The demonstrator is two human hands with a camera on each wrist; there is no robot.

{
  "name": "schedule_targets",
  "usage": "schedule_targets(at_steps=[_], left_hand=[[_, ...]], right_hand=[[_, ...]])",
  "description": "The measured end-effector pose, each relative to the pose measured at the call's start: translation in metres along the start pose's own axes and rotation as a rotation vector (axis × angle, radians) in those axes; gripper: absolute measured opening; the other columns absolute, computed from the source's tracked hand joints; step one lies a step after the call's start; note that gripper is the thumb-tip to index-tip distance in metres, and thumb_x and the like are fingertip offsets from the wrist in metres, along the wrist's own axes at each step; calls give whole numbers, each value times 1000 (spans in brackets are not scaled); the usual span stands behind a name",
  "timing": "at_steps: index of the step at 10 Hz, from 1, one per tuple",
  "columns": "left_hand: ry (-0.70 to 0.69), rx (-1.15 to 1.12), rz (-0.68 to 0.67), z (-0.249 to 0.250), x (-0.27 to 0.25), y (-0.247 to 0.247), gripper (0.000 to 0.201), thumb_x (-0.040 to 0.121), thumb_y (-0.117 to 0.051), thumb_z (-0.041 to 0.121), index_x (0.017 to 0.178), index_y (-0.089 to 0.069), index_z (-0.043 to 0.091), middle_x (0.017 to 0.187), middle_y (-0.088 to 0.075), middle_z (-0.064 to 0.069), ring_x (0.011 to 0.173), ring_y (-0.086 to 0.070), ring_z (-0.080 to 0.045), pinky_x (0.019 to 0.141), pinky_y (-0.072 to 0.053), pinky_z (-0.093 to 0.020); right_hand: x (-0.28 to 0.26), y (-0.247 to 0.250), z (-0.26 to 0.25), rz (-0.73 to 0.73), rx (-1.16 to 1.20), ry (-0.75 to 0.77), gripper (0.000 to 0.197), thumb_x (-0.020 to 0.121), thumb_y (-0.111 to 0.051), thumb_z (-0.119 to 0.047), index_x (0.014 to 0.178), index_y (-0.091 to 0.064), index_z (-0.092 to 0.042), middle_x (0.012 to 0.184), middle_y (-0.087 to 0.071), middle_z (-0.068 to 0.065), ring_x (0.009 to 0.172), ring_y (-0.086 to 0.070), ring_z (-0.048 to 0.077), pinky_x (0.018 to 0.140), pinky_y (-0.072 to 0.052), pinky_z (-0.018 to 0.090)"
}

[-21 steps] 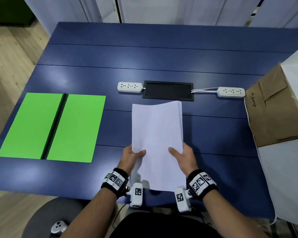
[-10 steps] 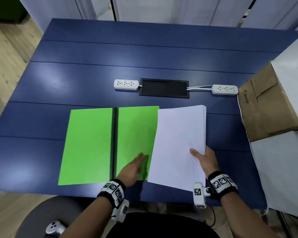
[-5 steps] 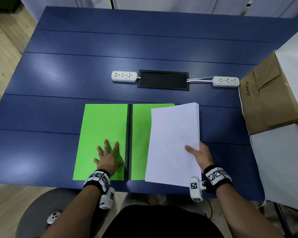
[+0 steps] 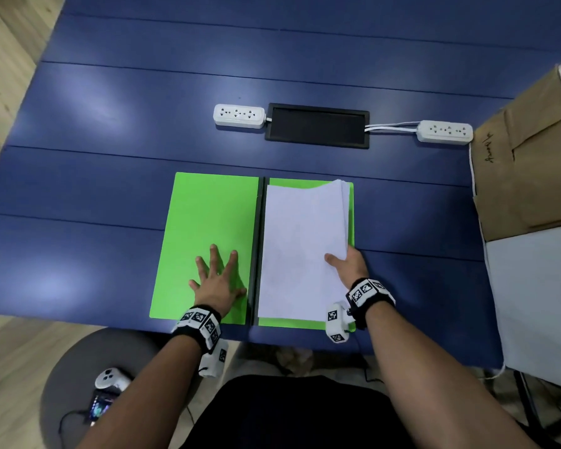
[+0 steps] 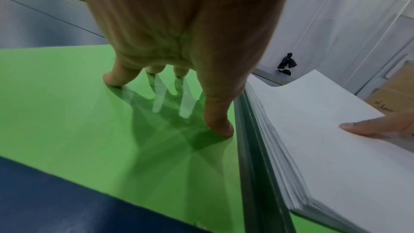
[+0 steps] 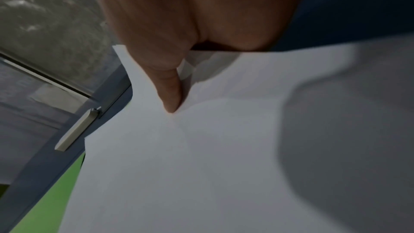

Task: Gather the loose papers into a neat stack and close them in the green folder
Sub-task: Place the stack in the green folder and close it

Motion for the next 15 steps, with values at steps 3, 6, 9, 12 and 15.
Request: schedule_targets(at_steps=[3, 6, 9, 12, 15], left_hand=[[93, -99, 216, -33, -4, 24, 96, 72, -89, 26, 154, -39, 26, 166, -16, -19, 150, -24, -44, 120, -29, -59], [627, -290, 245, -153, -12, 29, 120, 44, -77, 85, 127, -55, 0, 125, -54, -26, 113, -54, -46, 93, -51, -58], [437, -253, 106, -196, 17, 50, 95, 41, -74, 89, 90, -68, 8, 99, -70, -19, 69, -59, -30, 58, -45, -37], [-209, -1346, 134, -25, -115, 150, 45, 104, -37, 32, 84, -54, -5, 106, -79, -2, 102, -73, -12, 83, -59, -24], [-429, -1072, -264, 125, -57, 65, 22, 105, -51, 20, 101, -61, 2, 150, -55, 9, 140, -48, -6, 119, -31, -28]], right_hand=[[5, -4, -3, 55, -182, -53, 52, 80, -79, -26, 124, -58, -10, 123, -67, 10, 112, -65, 29, 99, -52, 42], [-22, 16, -11, 161, -572, -128, 41, 91, -57, -29, 122, -56, -3, 129, -53, 19, 113, -58, 40, 88, -47, 40], [-27, 28, -6, 182, -550, -128, 30, 91, -56, -23, 117, -64, -12, 128, -54, 14, 109, -60, 37, 90, -47, 38], [-16, 57, 17, 159, -144, -139, 34, 84, -48, -56, 98, -67, -32, 110, -72, 2, 101, -68, 27, 96, -53, 43], [-40, 58, 10, -13, 167, -218, 51, 100, -32, -60, 132, -54, -27, 115, -66, 6, 104, -64, 21, 94, -42, 41]])
Point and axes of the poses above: each hand's wrist, its own x-axis towards the middle knuckle, its own y-axis out of the back of the hand, z = x × y, the point moved 8 cm from there along x, towards the middle knuckle
